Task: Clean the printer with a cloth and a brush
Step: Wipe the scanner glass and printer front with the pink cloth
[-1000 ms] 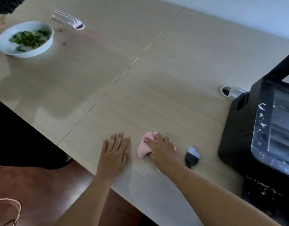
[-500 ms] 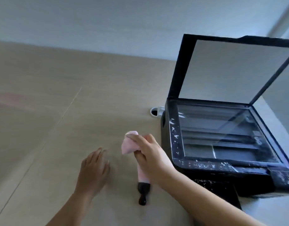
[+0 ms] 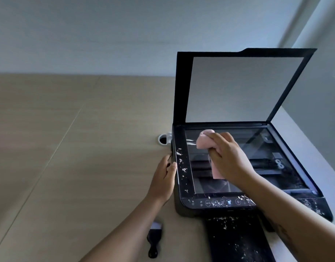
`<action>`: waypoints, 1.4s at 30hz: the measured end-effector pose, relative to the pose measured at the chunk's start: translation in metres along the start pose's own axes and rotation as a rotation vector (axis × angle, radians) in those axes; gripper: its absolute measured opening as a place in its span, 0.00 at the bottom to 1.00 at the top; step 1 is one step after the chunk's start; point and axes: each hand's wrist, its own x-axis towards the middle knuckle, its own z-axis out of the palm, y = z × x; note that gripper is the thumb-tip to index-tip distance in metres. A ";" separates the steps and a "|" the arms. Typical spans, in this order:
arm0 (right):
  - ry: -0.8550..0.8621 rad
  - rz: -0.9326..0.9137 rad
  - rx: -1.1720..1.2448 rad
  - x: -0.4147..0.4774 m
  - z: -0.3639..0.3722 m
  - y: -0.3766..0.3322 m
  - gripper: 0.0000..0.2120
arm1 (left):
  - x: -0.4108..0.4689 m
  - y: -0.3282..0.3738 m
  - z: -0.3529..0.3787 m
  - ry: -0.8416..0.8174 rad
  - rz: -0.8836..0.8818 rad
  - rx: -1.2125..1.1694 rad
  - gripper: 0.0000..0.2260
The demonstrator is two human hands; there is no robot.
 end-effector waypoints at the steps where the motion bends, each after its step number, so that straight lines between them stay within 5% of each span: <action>1: -0.005 0.000 -0.016 0.002 0.000 0.005 0.20 | -0.001 0.002 0.003 0.003 0.002 -0.032 0.14; 9: -0.037 -0.014 -0.199 0.004 -0.003 0.041 0.20 | 0.032 0.006 -0.025 -0.022 0.041 0.166 0.20; 18: -0.098 -0.098 -0.346 0.003 0.010 0.051 0.21 | 0.106 0.031 -0.048 -0.334 0.569 0.936 0.22; 30: -0.049 0.003 -0.398 -0.001 0.020 0.047 0.26 | 0.167 0.040 -0.039 -0.647 0.853 1.098 0.21; 42: 0.015 -0.087 -0.256 0.009 0.033 0.040 0.18 | 0.176 0.023 -0.044 -0.635 1.039 1.086 0.20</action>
